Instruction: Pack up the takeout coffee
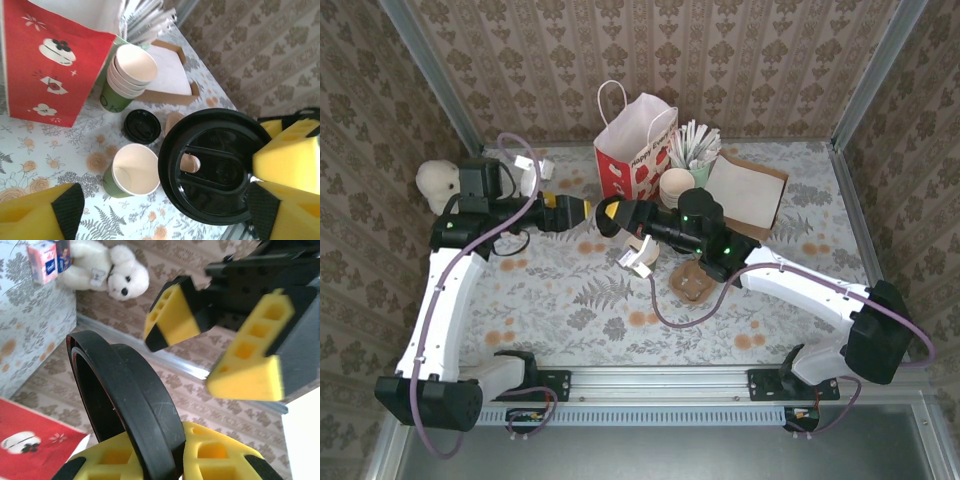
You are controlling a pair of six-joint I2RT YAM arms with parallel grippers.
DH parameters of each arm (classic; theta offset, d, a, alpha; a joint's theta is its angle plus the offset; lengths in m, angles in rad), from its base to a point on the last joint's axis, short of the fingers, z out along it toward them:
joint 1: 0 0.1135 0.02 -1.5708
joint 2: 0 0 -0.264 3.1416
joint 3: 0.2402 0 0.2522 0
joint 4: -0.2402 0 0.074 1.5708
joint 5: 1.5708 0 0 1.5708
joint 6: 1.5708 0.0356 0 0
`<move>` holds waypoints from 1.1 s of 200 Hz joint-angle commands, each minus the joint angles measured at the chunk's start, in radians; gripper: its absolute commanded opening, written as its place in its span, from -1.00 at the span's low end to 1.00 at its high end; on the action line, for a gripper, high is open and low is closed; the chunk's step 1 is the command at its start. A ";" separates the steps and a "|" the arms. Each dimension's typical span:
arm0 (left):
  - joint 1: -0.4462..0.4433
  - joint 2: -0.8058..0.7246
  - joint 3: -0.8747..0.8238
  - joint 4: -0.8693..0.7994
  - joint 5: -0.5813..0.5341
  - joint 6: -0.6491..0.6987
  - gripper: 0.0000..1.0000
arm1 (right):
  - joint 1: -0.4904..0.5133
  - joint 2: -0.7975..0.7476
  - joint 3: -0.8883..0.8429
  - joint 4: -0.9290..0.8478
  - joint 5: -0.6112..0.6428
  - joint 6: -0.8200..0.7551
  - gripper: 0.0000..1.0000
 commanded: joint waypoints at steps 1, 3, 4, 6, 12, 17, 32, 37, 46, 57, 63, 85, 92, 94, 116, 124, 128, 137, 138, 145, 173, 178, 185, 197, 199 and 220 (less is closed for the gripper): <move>0.005 0.024 0.041 -0.090 0.096 0.108 0.61 | 0.005 -0.027 -0.005 0.056 -0.140 -0.146 -1.00; 0.005 0.026 0.044 -0.093 0.101 0.111 0.59 | 0.006 -0.026 -0.005 0.059 -0.143 -0.150 -1.00; 0.004 0.028 0.045 -0.095 0.104 0.112 0.58 | 0.005 -0.025 -0.005 0.059 -0.144 -0.151 -1.00; 0.002 0.030 0.047 -0.099 0.110 0.115 0.56 | 0.005 -0.024 -0.005 0.059 -0.147 -0.153 -1.00; 0.001 0.039 0.057 -0.113 0.130 0.129 0.51 | 0.005 -0.022 -0.003 0.060 -0.152 -0.161 -1.00; 0.002 0.047 0.067 -0.127 0.146 0.141 0.48 | 0.007 -0.020 -0.001 0.058 -0.154 -0.164 -1.00; -0.002 0.061 0.078 -0.168 0.197 0.199 0.42 | 0.009 -0.018 0.003 0.061 -0.155 -0.157 -1.00; -0.003 0.064 0.076 -0.183 0.205 0.223 0.41 | 0.011 -0.018 0.003 0.067 -0.155 -0.152 -1.00; -0.005 0.063 0.066 -0.195 0.193 0.253 0.36 | 0.010 -0.018 0.001 0.075 -0.154 -0.147 -1.00; -0.007 0.065 0.059 -0.188 0.171 0.249 0.25 | 0.012 -0.018 0.000 0.079 -0.154 -0.147 -1.00; -0.007 0.068 0.058 -0.179 0.176 0.241 0.19 | 0.014 -0.018 -0.002 0.082 -0.155 -0.146 -1.00; -0.006 0.077 0.050 -0.141 0.204 0.223 0.02 | 0.022 -0.018 -0.002 0.086 -0.155 -0.148 -1.00; -0.006 0.081 0.053 -0.144 0.204 0.231 -0.03 | 0.024 -0.018 0.001 0.086 -0.154 -0.151 -1.00; -0.007 0.082 0.053 -0.144 0.204 0.231 -0.05 | 0.025 -0.018 0.000 0.086 -0.154 -0.150 -1.00; -0.008 0.092 0.057 -0.148 0.230 0.250 -0.19 | 0.029 -0.018 0.003 0.069 -0.149 -0.149 -1.00; -0.008 0.095 0.060 -0.159 0.233 0.258 -0.23 | 0.031 0.010 0.005 0.069 -0.147 -0.148 -1.00; -0.010 0.097 0.061 -0.164 0.231 0.263 -0.25 | 0.031 0.012 0.006 0.070 -0.146 -0.147 -1.00; -0.011 0.099 0.063 -0.173 0.223 0.270 -0.26 | 0.032 0.015 0.008 0.073 -0.147 -0.145 -1.00; -0.011 0.099 0.064 -0.174 0.222 0.271 -0.26 | 0.032 0.015 0.008 0.073 -0.148 -0.144 -1.00; -0.013 0.101 0.063 -0.174 0.216 0.270 -0.27 | 0.033 0.017 0.009 0.076 -0.149 -0.142 -1.00; -0.030 0.111 0.069 -0.196 0.220 0.295 -0.26 | 0.038 0.023 0.016 0.081 -0.154 -0.127 -1.00; -0.037 0.115 0.074 -0.210 0.217 0.305 -0.26 | 0.039 0.025 0.019 0.080 -0.154 -0.124 -1.00; -0.048 0.123 0.081 -0.231 0.209 0.322 -0.27 | 0.041 0.028 0.020 0.084 -0.153 -0.122 -1.00; -0.063 0.131 0.091 -0.256 0.193 0.342 -0.28 | 0.041 0.031 0.021 0.090 -0.154 -0.119 -1.00; -0.063 0.132 0.092 -0.258 0.190 0.344 -0.29 | 0.042 0.031 0.021 0.091 -0.153 -0.117 -1.00; -0.067 0.128 0.087 -0.260 0.184 0.354 -0.42 | 0.043 0.029 0.023 0.088 -0.153 -0.114 -1.00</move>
